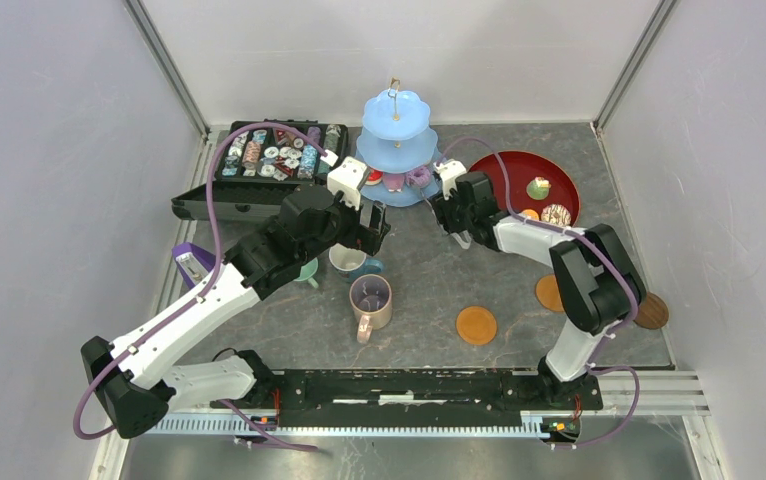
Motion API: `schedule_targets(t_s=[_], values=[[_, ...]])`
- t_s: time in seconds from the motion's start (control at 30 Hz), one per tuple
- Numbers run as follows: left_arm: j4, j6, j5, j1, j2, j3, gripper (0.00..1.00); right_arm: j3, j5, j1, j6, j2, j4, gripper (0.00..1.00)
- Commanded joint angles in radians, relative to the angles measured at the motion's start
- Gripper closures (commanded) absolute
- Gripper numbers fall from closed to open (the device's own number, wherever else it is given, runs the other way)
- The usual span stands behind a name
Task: Serve the afternoon tea
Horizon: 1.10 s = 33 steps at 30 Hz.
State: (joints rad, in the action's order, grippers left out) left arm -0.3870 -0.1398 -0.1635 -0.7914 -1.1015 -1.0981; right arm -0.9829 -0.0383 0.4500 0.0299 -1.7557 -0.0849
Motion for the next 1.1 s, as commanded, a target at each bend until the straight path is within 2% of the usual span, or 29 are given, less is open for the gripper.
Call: schedule_targets(t_s=[0.0,0.37,0.63,0.9,1.07], values=[[0.036,0.022,0.005,0.003,0.0,0.0,0.0,0.013,-0.002,0.008,-0.015,0.104,-0.039,0.41],[0.036,0.016,0.021,0.003,0.013,-0.002,0.0,0.069,-0.059,0.008,-0.029,0.269,0.074,0.43],[0.036,0.012,0.03,0.003,0.032,-0.007,0.0,0.084,-0.252,-0.012,-0.028,0.415,0.218,0.43],[-0.075,-0.018,0.065,0.0,0.046,-0.116,0.0,0.048,-0.301,-0.198,-0.089,0.494,0.362,0.42],[-0.082,-0.006,0.056,0.0,0.067,-0.094,0.0,0.0,-0.277,-0.312,-0.091,0.479,0.418,0.42]])
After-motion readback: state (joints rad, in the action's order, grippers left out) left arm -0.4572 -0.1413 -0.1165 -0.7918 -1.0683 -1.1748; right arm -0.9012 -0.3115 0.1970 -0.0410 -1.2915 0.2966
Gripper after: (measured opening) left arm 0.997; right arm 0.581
